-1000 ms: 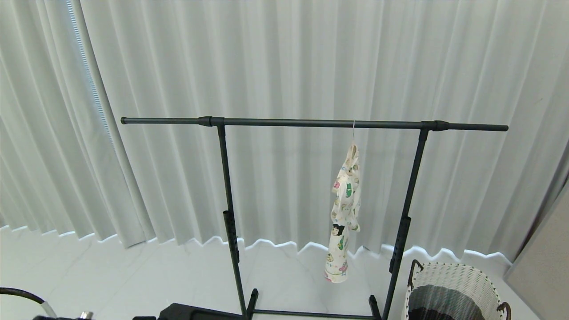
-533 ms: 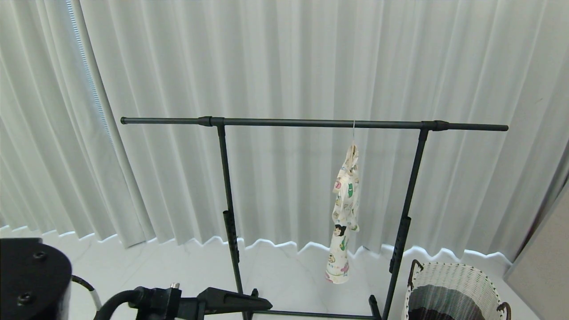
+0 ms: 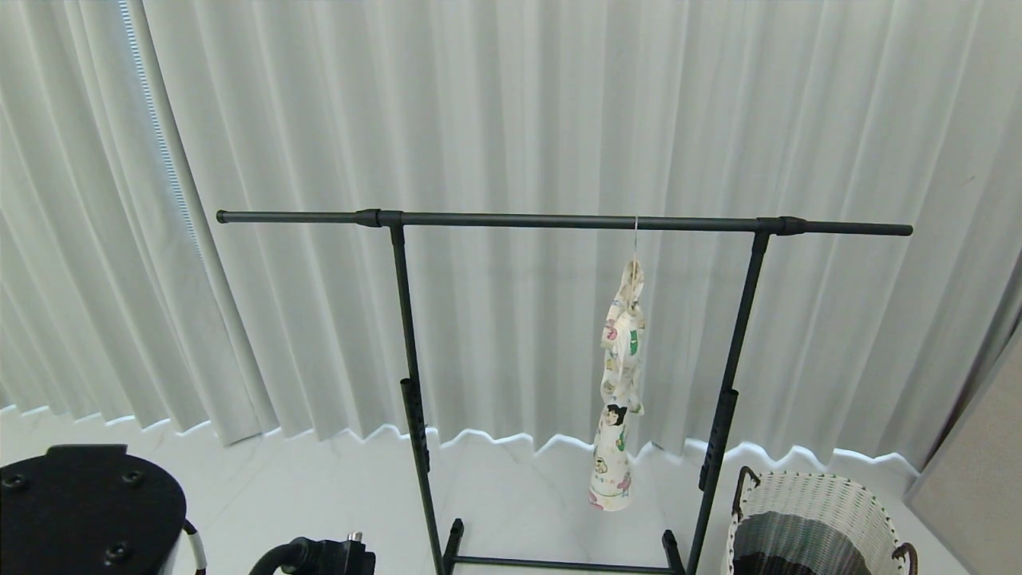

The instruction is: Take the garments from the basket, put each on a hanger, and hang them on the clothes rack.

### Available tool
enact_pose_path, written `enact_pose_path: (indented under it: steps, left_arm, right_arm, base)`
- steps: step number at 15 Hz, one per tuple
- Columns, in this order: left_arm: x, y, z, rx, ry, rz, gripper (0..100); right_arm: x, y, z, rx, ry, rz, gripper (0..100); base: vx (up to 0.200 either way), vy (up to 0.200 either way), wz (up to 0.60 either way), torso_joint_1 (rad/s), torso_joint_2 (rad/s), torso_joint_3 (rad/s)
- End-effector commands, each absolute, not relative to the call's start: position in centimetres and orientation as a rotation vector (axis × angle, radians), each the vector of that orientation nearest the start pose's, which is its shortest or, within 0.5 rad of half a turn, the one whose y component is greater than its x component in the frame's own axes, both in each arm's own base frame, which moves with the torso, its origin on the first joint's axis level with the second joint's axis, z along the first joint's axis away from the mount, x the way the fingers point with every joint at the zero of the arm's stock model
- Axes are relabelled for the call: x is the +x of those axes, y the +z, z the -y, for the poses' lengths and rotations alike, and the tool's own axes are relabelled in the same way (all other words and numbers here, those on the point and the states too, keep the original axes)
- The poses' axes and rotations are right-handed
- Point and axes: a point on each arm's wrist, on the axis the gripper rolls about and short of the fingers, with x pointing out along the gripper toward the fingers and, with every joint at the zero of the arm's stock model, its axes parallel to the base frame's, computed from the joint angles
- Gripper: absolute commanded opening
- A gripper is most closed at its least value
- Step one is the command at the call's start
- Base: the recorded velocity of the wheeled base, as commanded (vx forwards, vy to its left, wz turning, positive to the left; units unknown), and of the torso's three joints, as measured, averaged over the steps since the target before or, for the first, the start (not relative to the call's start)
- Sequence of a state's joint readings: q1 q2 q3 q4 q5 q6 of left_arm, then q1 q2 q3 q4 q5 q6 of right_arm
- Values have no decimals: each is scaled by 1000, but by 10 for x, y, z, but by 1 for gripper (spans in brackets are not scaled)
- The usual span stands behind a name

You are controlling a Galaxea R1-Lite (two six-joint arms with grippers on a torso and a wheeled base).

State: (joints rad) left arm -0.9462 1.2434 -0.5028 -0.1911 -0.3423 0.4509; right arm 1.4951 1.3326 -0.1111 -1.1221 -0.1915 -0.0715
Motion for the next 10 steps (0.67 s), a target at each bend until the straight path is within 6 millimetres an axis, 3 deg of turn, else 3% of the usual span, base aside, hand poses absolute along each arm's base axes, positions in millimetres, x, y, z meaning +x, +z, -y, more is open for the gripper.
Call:
enact_pose_path:
  steps: [1, 6, 7, 10]
  left_arm:
    - [93, 169, 142, 548, -1363, -270, 0]
    - [95, 168, 142, 557, -1336, -277, 0]
    - [95, 169, 142, 565, -1314, -277, 0]
    - [97, 168, 140, 605, -1204, -284, 0]
  right_arm:
    - [16, 143, -161, -139, 1310, -22, 0]
    - [16, 143, -160, -163, 1304, -8, 0]
    - [16, 142, -160, -164, 1304, -9, 100]
    - [21, 142, -160, -194, 1270, 11, 100]
  base:
    - [0, 0, 0, 0, 0, 0]
    - [0, 0, 0, 0, 0, 0]
    - [0, 0, 0, 0, 0, 0]
    - [0, 0, 0, 0, 0, 0]
